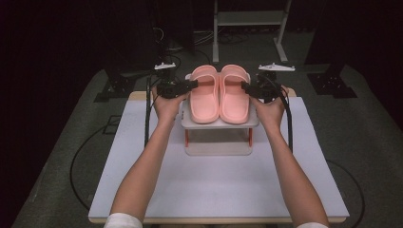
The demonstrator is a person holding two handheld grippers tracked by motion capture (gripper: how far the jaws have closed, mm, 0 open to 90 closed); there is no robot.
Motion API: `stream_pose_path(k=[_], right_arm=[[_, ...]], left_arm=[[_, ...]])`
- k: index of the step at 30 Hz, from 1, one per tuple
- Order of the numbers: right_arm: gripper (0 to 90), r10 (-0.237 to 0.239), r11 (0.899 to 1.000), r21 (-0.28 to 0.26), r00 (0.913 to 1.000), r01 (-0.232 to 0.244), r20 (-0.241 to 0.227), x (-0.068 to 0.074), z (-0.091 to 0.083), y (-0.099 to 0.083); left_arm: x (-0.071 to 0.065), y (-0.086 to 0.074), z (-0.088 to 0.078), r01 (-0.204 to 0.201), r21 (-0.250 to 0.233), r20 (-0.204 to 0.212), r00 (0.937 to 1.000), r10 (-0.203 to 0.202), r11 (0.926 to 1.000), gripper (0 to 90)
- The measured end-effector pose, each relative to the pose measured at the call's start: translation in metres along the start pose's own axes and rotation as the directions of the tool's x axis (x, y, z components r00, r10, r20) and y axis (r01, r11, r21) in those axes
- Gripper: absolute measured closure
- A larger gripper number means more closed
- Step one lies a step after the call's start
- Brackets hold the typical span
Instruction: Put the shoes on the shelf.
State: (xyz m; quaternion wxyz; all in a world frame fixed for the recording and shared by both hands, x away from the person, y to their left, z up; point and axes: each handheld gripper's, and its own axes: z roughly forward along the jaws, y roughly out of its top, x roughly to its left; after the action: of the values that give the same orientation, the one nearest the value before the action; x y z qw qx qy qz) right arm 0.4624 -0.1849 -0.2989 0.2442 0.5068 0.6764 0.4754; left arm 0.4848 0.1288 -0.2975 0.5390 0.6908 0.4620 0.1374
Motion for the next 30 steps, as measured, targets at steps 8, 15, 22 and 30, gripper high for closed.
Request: stream_pose_path(k=[8,15,22,30], right_arm=[[55.4,0.008,1.0,-0.005,0.9999,-0.008,-0.012,-0.001,-0.003,-0.003],[54.8,-0.002,1.0,-0.012,0.9996,0.002,-0.03,0.002,-0.008,-0.006],[54.6,-0.009,1.0,-0.021,0.999,0.008,-0.044,0.002,-0.015,-0.01],[53.3,-0.019,0.999,-0.03,0.998,0.017,-0.059,0.002,-0.024,-0.015]], left_arm=[[0.001,-0.004,-0.004,0.003,-0.008,0.009,1.0,-0.003,1.0,53.0],[-0.005,-0.006,-0.012,-0.023,-0.024,0.018,0.9996,0.023,0.9994,52.4],[-0.011,-0.012,-0.017,-0.035,-0.039,0.043,0.9984,0.037,0.9986,51.5],[-0.015,-0.017,-0.024,-0.045,-0.052,0.065,0.9967,0.048,0.9977,50.6]])
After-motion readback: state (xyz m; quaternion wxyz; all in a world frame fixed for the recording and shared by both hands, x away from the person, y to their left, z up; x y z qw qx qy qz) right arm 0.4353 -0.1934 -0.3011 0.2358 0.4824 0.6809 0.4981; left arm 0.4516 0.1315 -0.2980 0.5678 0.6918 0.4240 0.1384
